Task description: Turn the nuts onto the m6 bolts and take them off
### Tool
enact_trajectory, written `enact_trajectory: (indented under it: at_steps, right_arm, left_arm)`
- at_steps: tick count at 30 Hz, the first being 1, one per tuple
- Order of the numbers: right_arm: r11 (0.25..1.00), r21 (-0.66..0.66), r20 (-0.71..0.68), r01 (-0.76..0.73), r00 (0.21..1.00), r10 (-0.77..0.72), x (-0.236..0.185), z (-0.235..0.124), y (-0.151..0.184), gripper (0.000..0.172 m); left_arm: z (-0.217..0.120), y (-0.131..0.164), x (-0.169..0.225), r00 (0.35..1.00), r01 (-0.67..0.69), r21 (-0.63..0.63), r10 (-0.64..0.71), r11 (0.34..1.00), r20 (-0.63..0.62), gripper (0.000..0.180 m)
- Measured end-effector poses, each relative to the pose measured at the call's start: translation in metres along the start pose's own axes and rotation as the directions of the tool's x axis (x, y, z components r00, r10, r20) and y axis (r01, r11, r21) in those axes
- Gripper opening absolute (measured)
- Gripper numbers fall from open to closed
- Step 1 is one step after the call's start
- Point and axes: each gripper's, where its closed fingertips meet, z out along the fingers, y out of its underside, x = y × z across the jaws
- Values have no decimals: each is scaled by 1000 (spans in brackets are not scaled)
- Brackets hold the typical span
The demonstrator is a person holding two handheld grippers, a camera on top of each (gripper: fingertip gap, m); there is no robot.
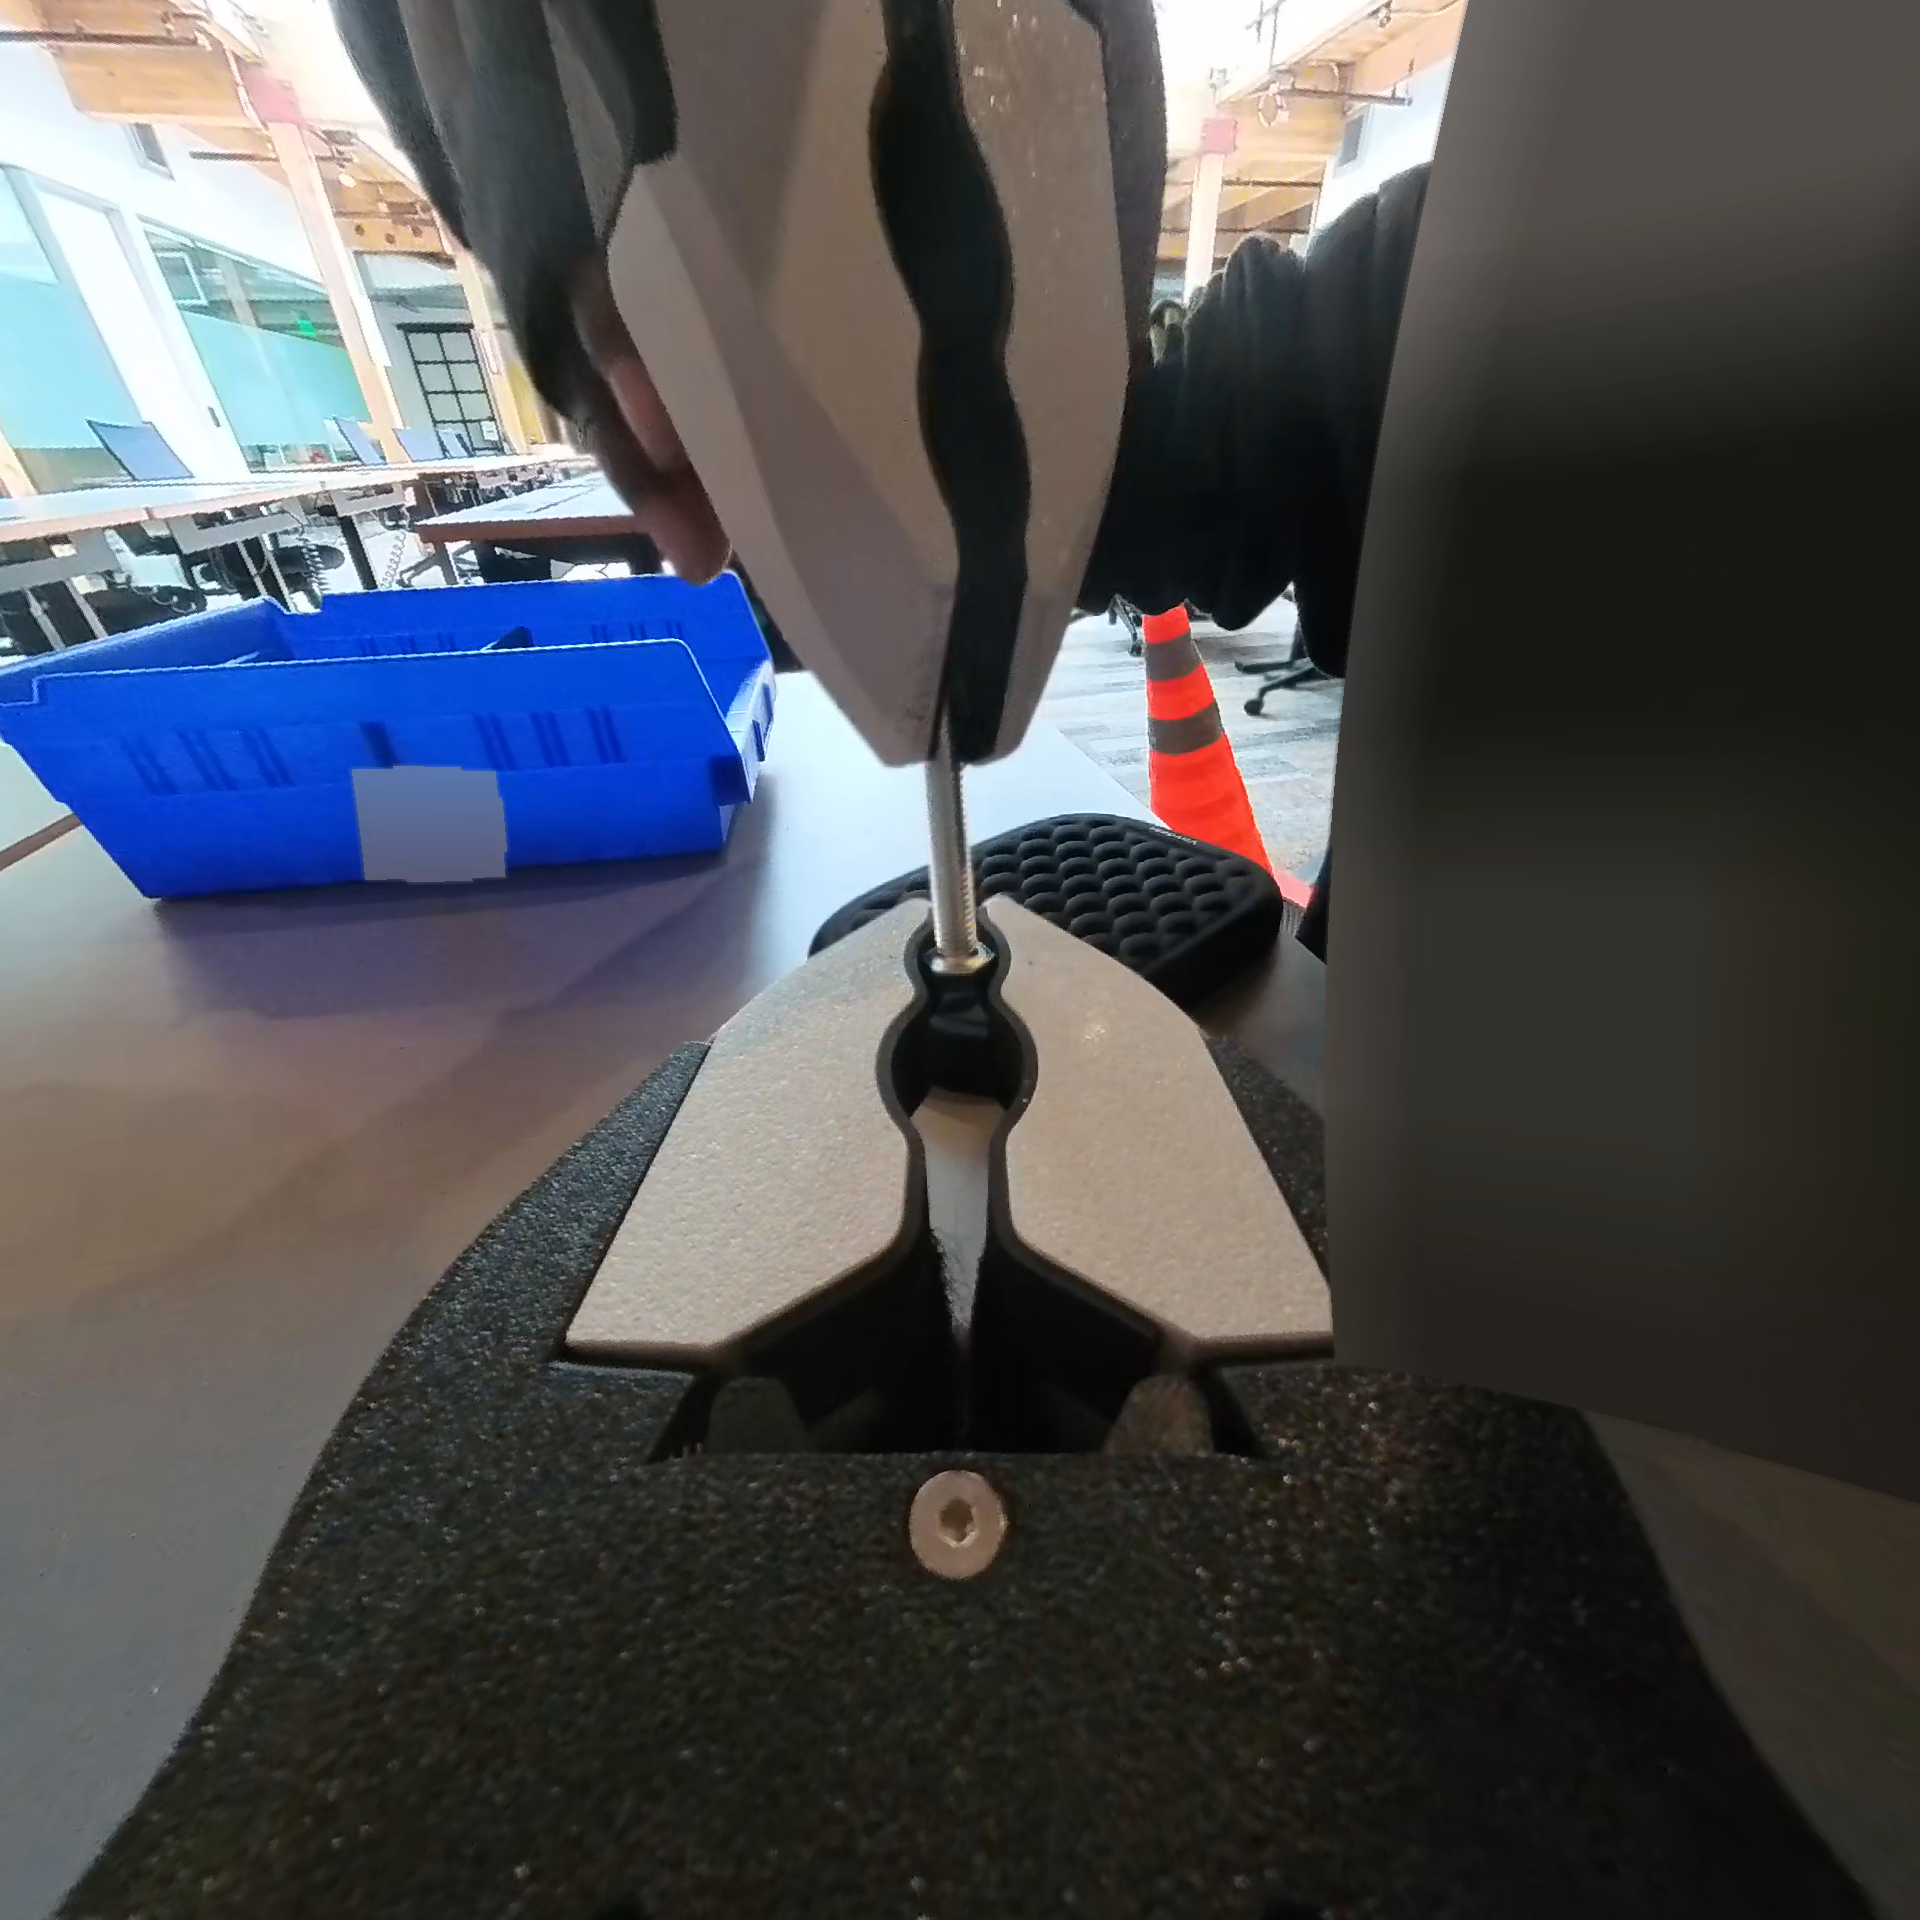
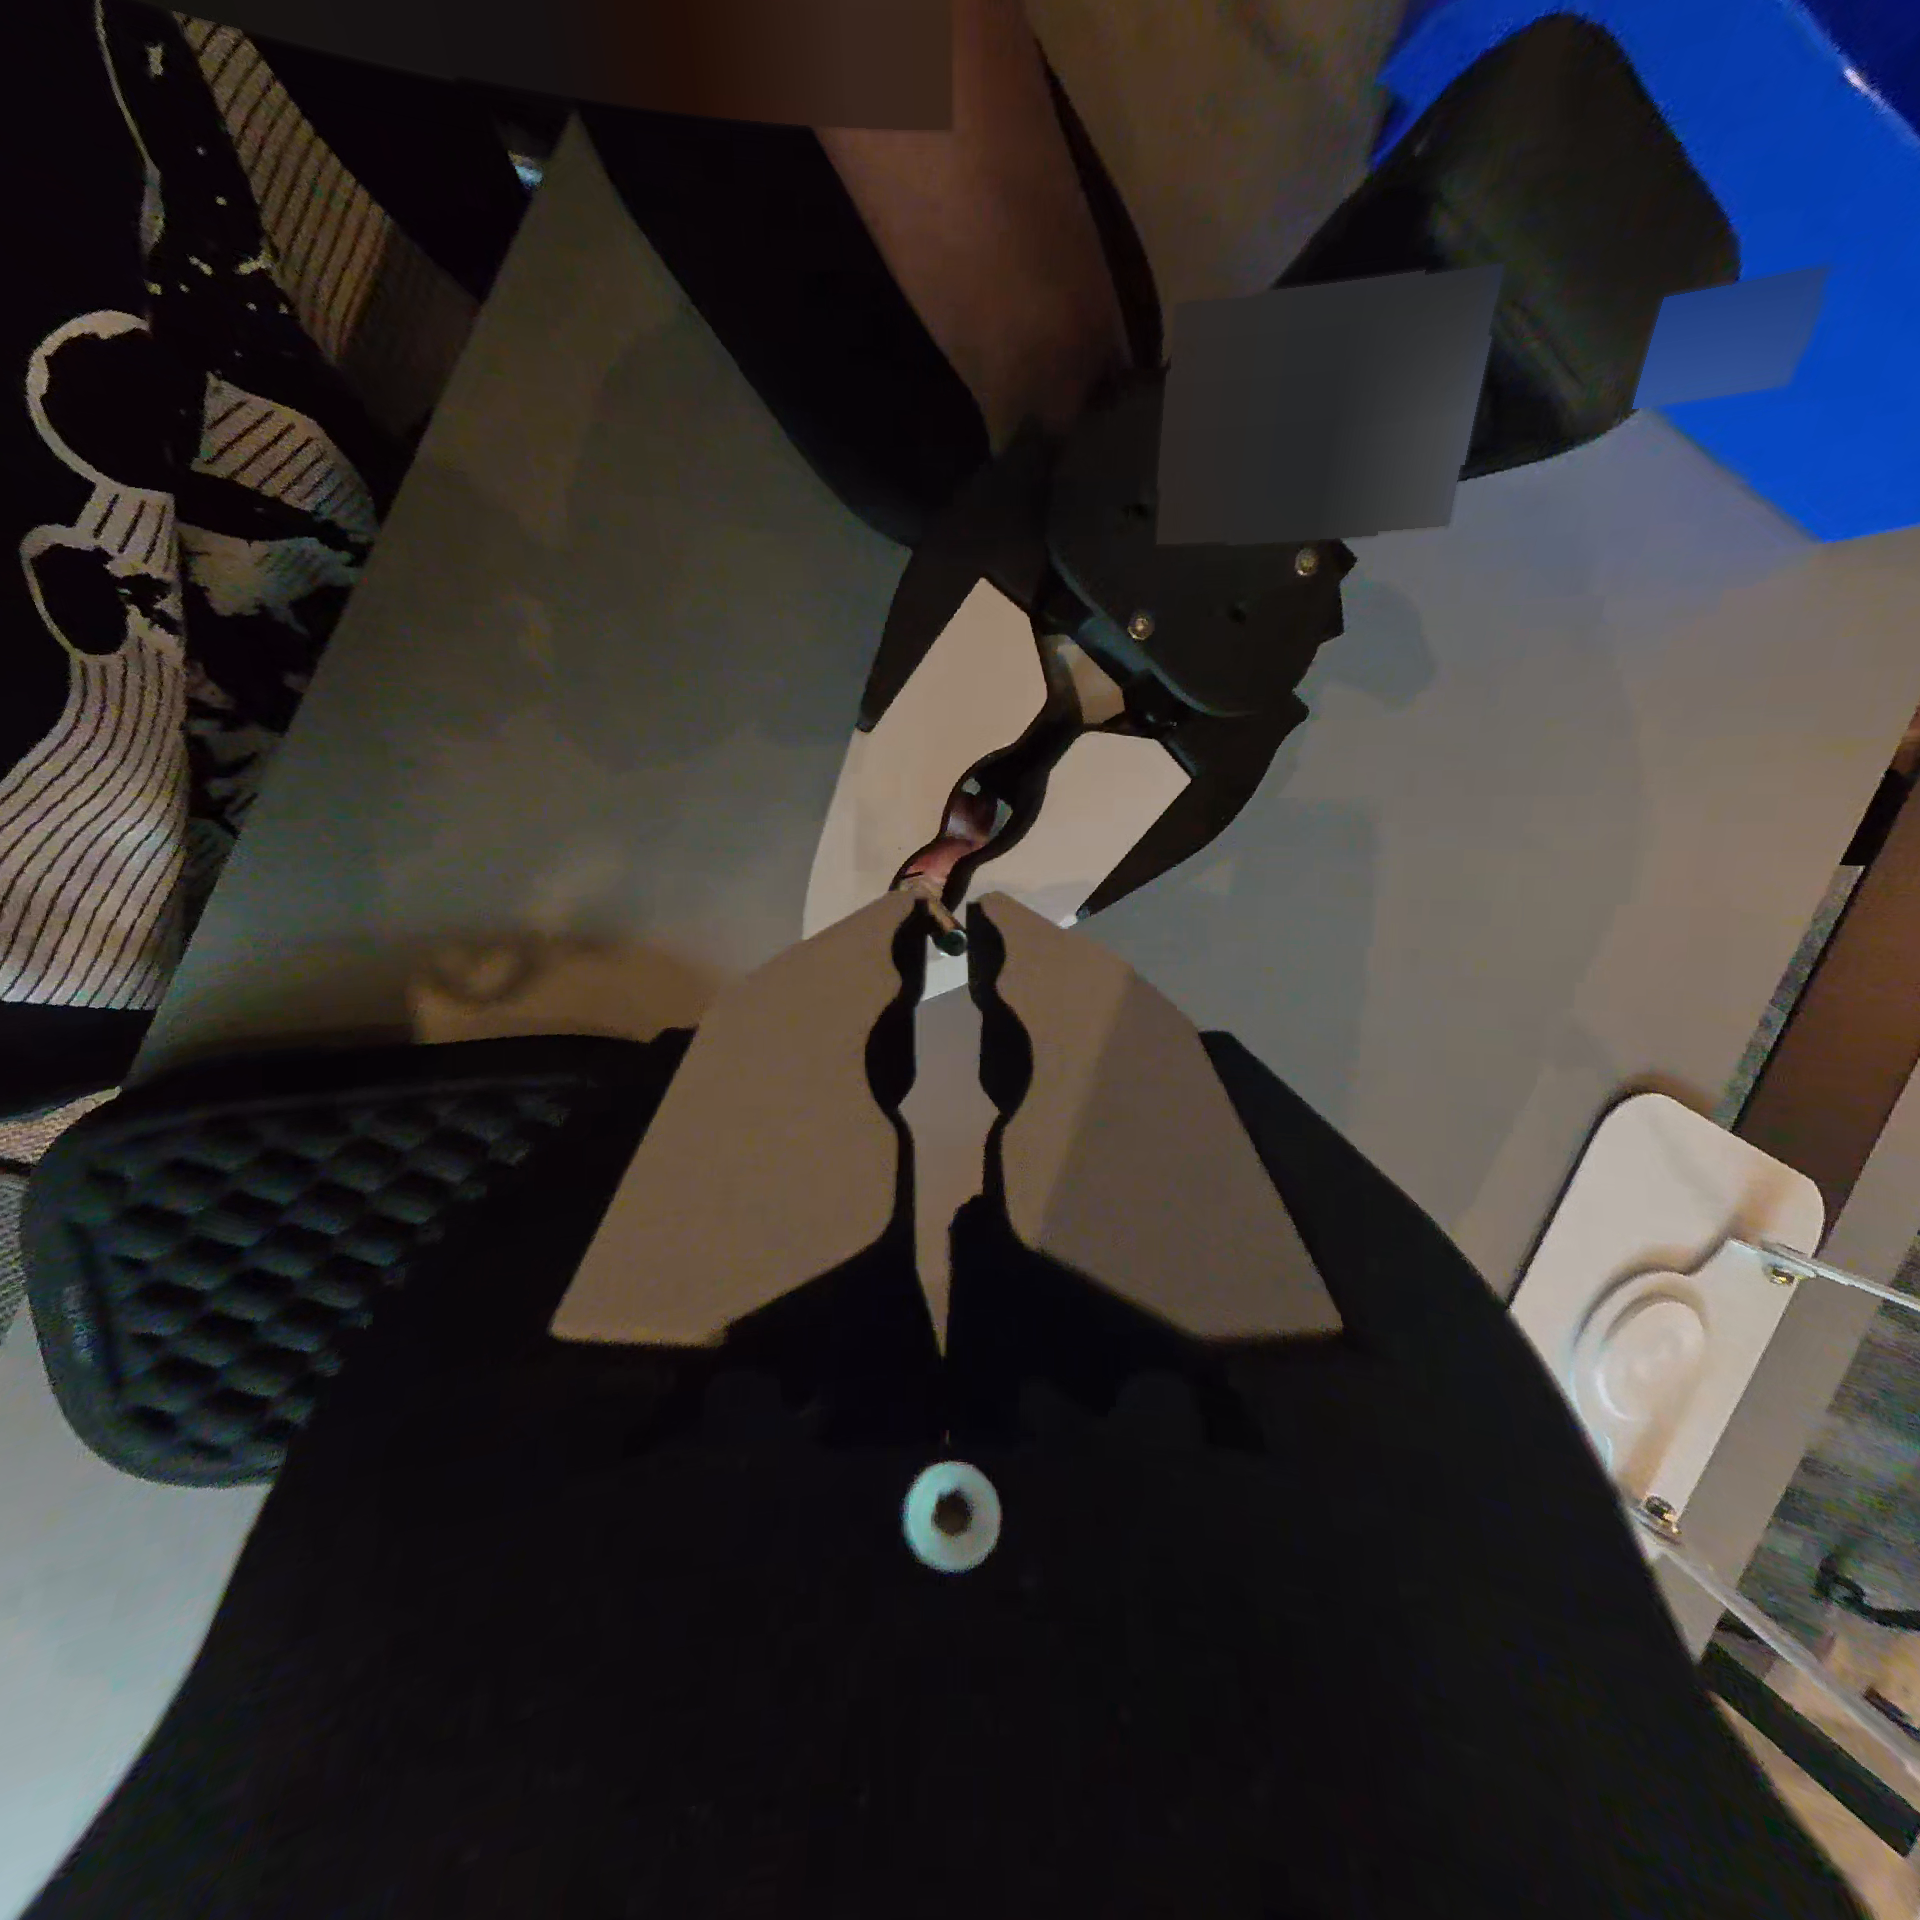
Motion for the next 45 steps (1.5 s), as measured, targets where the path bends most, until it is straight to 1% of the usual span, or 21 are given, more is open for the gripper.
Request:
enact_trajectory:
  at_steps: [1, 3, 7, 10, 13, 15, 18, 22, 26, 28, 32, 35, 39, 45]
  right_arm:
    - [1000, -1, 3, -2, 1000, 2, 0, -1, 0, 6]
    - [1000, -10, 9, -5, 1000, 5, 0, -2, 1, 5]
    - [1000, -18, -1, -9, 1000, 9, 1, -7, 4, 5]
    - [999, -27, -27, -27, 999, 26, 4, -18, 9, 5]
    - [996, -61, -69, -71, 995, 67, 6, -34, 24, 5]
    - [990, -74, -108, -116, 988, 108, 7, -47, 39, 5]
    - [970, -125, -177, -211, 966, 187, 8, -70, 74, 5]
    - [913, -171, -263, -371, 910, 321, 6, -106, 131, 5]
    - [837, -192, -341, -512, 835, 432, 8, -138, 193, 5]
    - [787, -198, -382, -584, 786, 487, 12, -151, 226, 5]
    - [700, -166, -437, -695, 688, 579, 22, -166, 286, 5]
    - [640, -172, -461, -748, 636, 619, 26, -167, 324, 5]
    - [545, -245, -457, -802, 591, 665, 26, -156, 369, 5]
    - [415, -318, -397, -852, 517, 758, 18, -129, 420, 5]
  left_arm:
    - [-1, -1, 0, 1000, 1, 6, -1, 1000, 3, 5]
    - [-2, -3, -2, 1000, 7, 25, -8, 1000, 14, 7]
    - [-3, -4, -6, 999, 18, 32, -19, 999, 34, 24]
    - [-2, -3, -9, 998, 15, 27, -17, 1000, 68, 34]
    - [-3, -3, -13, 995, 19, 29, -22, 999, 96, 42]
    - [-2, -3, -14, 994, 19, 27, -22, 999, 106, 54]
    - [-2, -2, -14, 993, 17, 21, -20, 1000, 113, 66]
    - [-1, -1, -17, 991, 26, 16, -28, 1000, 131, 75]
    - [-2, -1, -21, 987, 46, 16, -48, 999, 152, 77]
    - [-1, -1, -20, 987, 43, 14, -45, 999, 154, 77]
    - [-2, -1, -21, 986, 42, 14, -44, 999, 163, 75]
    - [-3, -2, -23, 984, 54, 27, -57, 998, 168, 74]
    - [-5, -3, -25, 982, 74, 45, -81, 996, 173, 74]
    - [-8, -5, -29, 978, 100, 69, -111, 993, 177, 74]
